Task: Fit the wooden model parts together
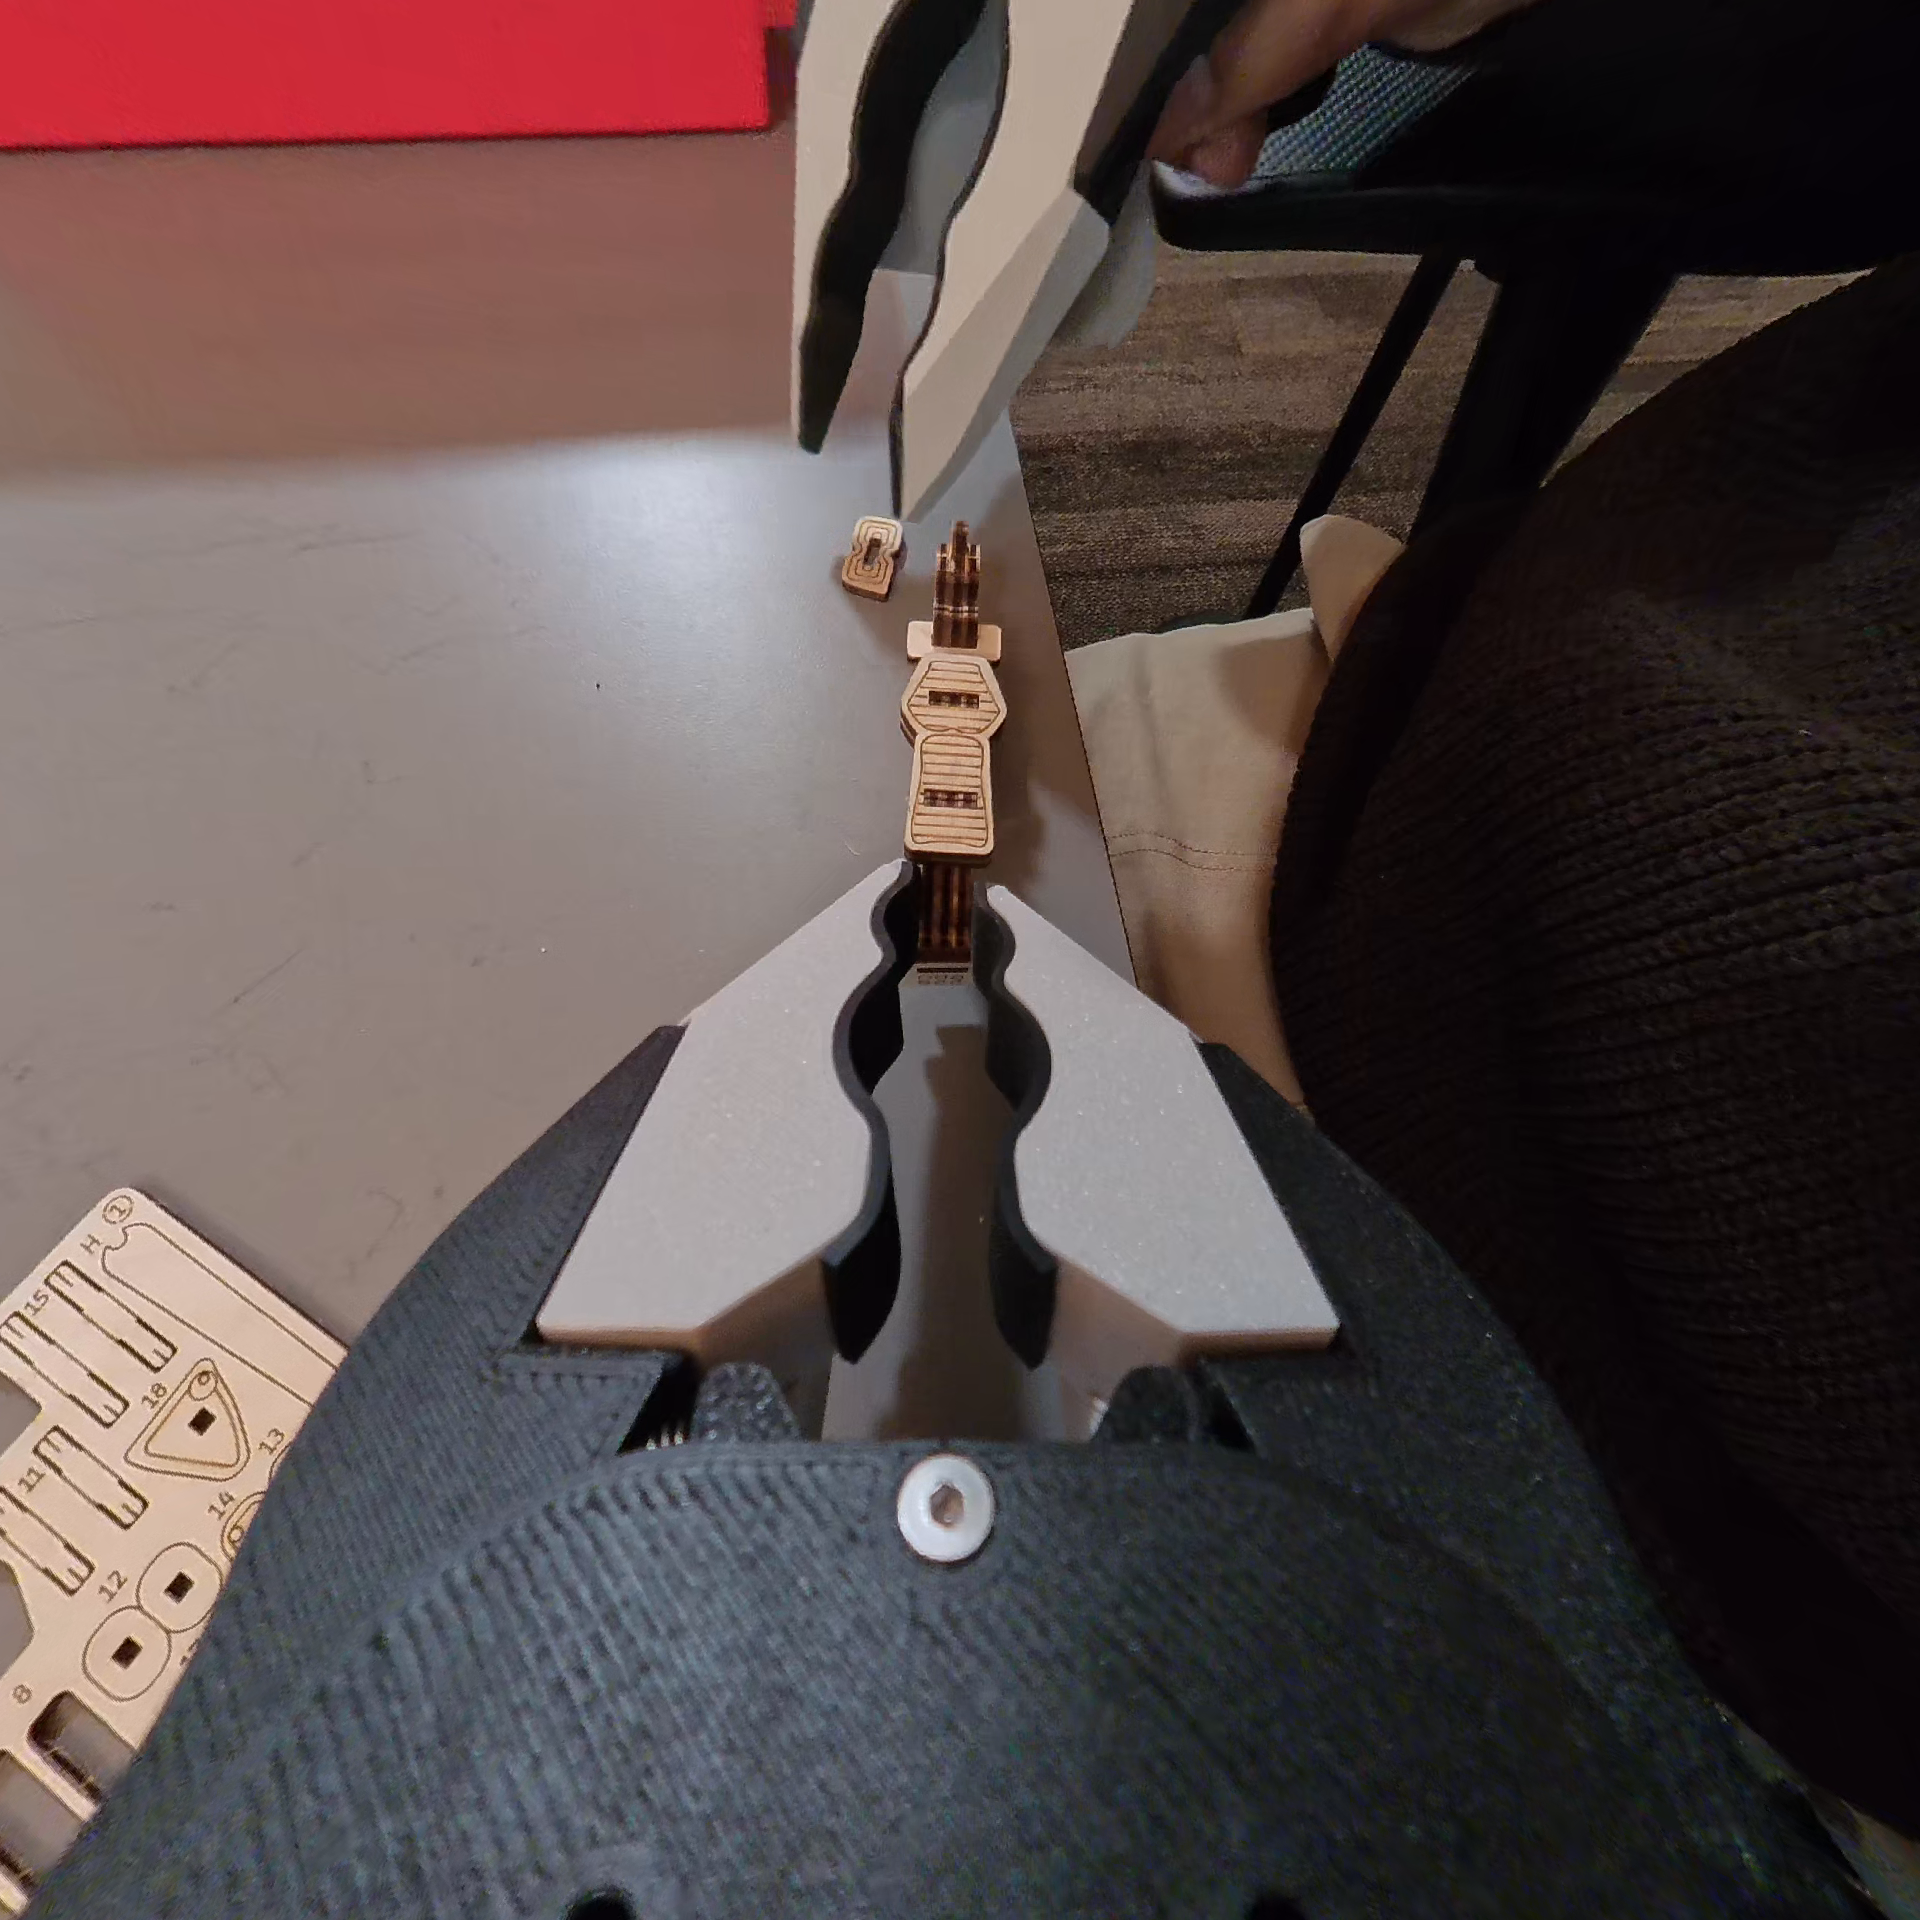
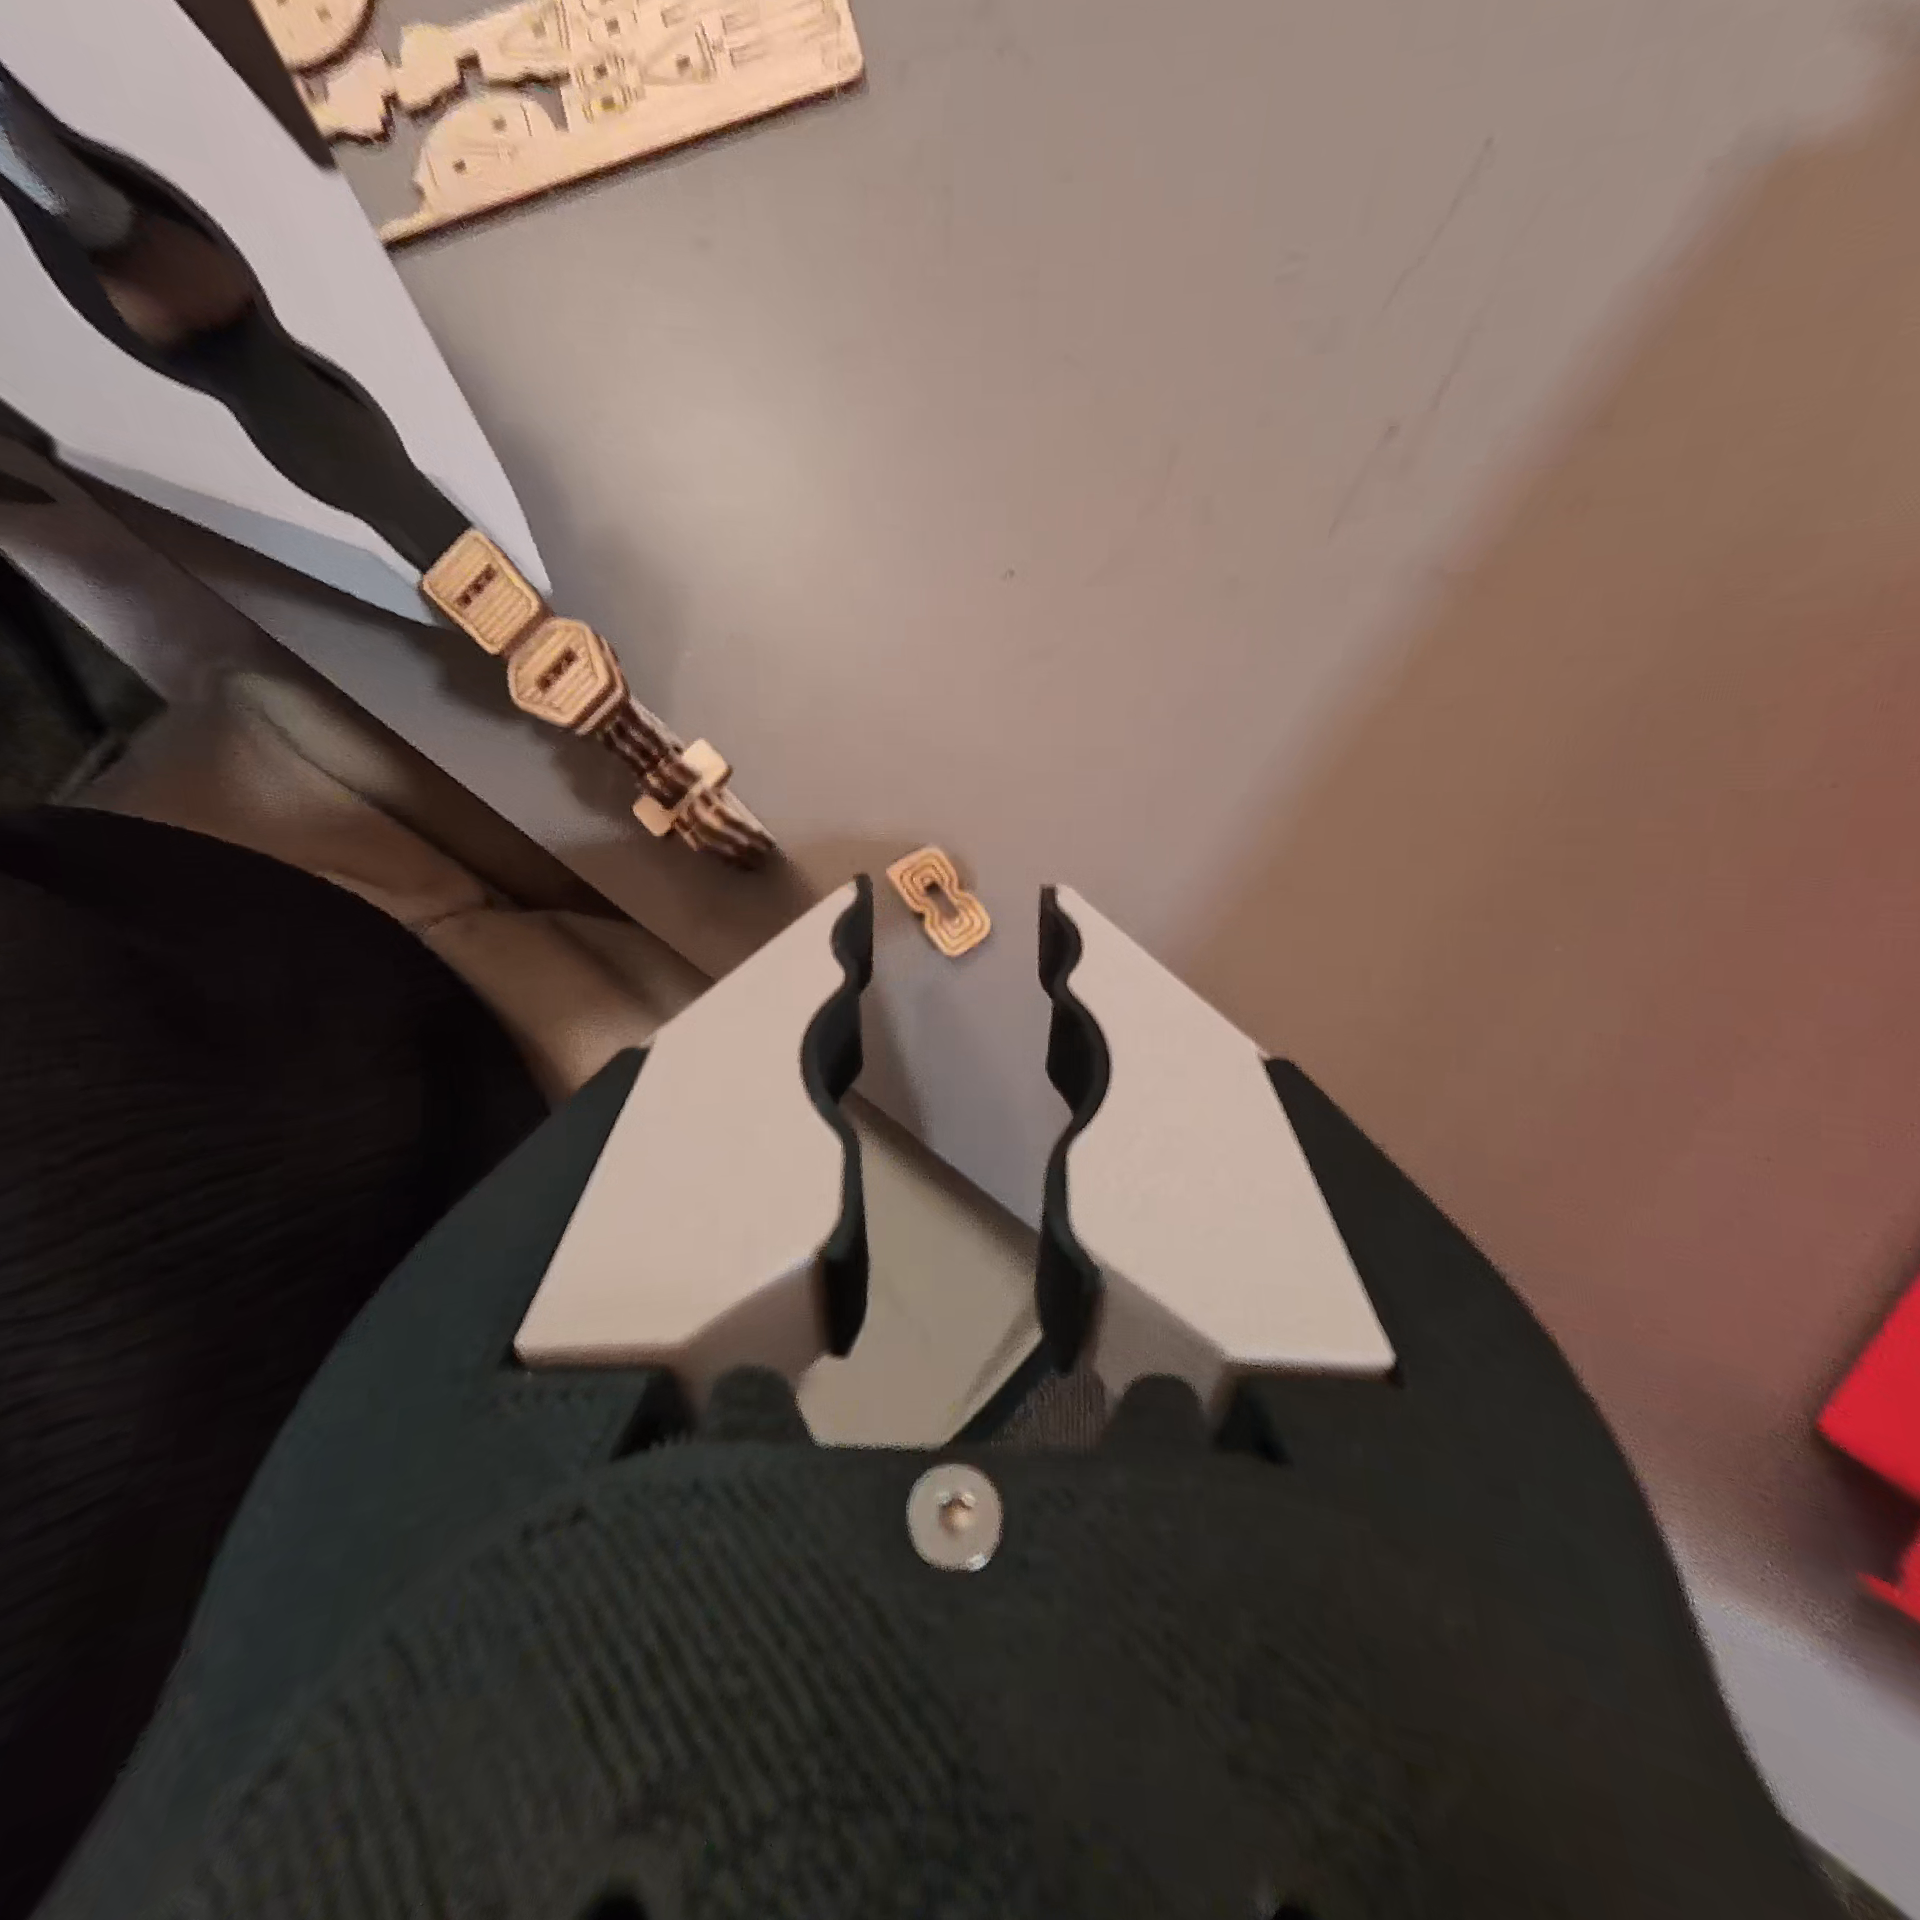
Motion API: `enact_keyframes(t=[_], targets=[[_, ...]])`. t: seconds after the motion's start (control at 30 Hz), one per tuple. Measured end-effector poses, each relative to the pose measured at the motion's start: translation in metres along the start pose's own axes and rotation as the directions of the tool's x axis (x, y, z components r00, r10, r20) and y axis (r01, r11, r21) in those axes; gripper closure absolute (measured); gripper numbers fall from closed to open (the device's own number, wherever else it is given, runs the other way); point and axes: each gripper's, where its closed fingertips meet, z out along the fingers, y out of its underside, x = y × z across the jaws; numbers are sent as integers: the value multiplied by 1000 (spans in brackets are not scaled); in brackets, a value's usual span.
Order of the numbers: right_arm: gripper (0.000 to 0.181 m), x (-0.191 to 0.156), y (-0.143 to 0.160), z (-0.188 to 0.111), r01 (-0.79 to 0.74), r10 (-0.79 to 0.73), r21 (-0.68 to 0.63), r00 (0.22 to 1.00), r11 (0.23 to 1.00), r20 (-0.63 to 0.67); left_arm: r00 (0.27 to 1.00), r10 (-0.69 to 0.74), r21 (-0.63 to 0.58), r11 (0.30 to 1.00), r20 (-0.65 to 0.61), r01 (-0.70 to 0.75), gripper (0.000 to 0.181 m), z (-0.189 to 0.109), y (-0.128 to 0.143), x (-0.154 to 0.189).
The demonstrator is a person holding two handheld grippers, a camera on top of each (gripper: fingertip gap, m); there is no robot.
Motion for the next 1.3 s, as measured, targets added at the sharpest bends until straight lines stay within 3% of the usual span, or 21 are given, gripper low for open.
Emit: enact_keyframes(t=[0.23,0.5,0.63,0.83,1.13,1.3], targets=[[150,12,18,5,76,-86,-111,992,991,-92,1000,0,1,1000,-1,0,173,0,0,0],[158,38,6,8,161,-171,-62,957,985,-235,1000,3,0,1000,-1,-3,173,1,0,0],[157,35,2,4,143,-144,-20,967,990,-212,1000,5,-1,1000,-1,-5,173,1,-1,1],[171,14,-1,2,102,-100,24,991,994,-92,1000,7,-1,1000,-2,-7,173,1,-1,1],[135,17,-1,13,-3,6,34,996,999,-87,1000,4,-2,1000,-3,-4,173,1,0,1],[144,22,2,17,6,-5,4,991,1000,-131,1000,5,-2,1000,-2,-5,173,1,0,1]])
